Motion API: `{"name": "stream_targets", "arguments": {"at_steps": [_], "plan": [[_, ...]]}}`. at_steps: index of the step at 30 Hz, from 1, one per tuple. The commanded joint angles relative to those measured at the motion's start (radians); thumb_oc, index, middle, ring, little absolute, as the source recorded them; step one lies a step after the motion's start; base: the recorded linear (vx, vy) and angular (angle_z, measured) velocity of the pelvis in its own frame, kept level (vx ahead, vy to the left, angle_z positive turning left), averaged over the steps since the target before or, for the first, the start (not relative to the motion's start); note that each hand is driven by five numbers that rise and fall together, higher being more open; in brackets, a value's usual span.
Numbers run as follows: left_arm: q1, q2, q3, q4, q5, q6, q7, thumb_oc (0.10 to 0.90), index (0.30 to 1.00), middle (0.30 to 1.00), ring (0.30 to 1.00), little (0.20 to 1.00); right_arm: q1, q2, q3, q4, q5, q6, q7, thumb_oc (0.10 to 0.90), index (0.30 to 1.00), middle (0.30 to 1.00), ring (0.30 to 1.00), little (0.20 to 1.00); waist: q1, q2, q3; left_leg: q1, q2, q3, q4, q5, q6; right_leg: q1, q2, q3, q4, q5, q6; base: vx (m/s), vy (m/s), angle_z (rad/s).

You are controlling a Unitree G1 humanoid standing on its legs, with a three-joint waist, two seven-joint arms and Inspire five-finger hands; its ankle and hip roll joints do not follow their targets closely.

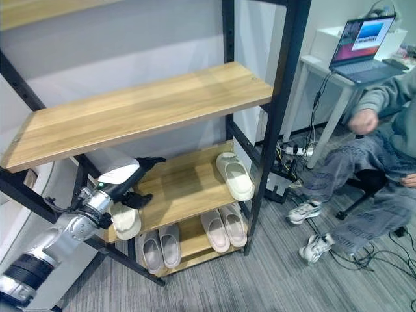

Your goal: Arrange the slippers neatly on the shoe rack.

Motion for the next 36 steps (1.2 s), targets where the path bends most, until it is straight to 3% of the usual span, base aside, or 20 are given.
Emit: {"name": "stream_targets", "arguments": {"at_steps": [1,7,18,24,36], "plan": [[-0.187,0.057,0.116,0.021,0.058,0.04,0.141,0.8,0.9,0.9,0.9,0.9,-0.037,-0.02,-0.005,-0.044,-0.004,-0.044,-0.015,0.8,0.9,0.9,0.9,0.9,-0.006,-0.045,0.009,-0.002,0.004,-0.018,-0.006,-0.074,-0.058,-0.035,-0.103,-0.005,0.005,-0.011,0.135,-0.07,0.033,-0.11],[-0.194,0.065,0.16,0.085,0.084,0.099,0.196,0.8,0.9,0.9,0.9,0.9,-0.047,-0.019,0.017,-0.055,-0.01,-0.052,-0.025,0.8,0.9,0.9,0.9,0.9,0.003,-0.047,0.008,-0.088,-0.004,-0.015,-0.006,-0.054,-0.055,-0.122,-0.107,0.005,0.005,0.008,0.134,-0.05,0.027,-0.09],[-0.268,0.081,0.116,0.187,0.166,0.188,0.237,0.8,0.9,0.9,0.9,0.9,-0.07,-0.028,0.048,-0.088,-0.031,-0.058,-0.045,0.8,0.9,0.9,0.9,0.9,0.007,-0.053,0.02,-0.143,-0.01,-0.015,-0.006,-0.043,-0.049,-0.18,-0.113,0.013,0.007,0.029,0.135,-0.01,0.011,-0.03],[-0.285,0.083,0.114,0.223,0.202,0.237,0.255,0.8,0.9,0.9,0.9,0.9,-0.073,-0.027,0.059,-0.081,-0.036,-0.056,-0.05,0.8,0.9,0.9,0.9,0.9,0.011,-0.058,0.024,-0.135,-0.011,-0.01,-0.006,-0.047,-0.046,-0.175,-0.115,0.015,0.009,0.028,0.136,0.01,0.003,-0.03],[-0.255,0.094,0.145,0.213,0.214,0.272,0.222,0.8,0.9,0.9,0.9,0.9,-0.091,-0.021,0.07,-0.08,-0.038,-0.045,-0.046,0.8,0.9,0.9,0.9,0.9,0.019,-0.058,0.043,-0.138,-0.012,-0.012,-0.006,-0.049,-0.04,-0.182,-0.115,0.013,0.014,0.028,0.135,0.0,0.001,-0.01]]}}
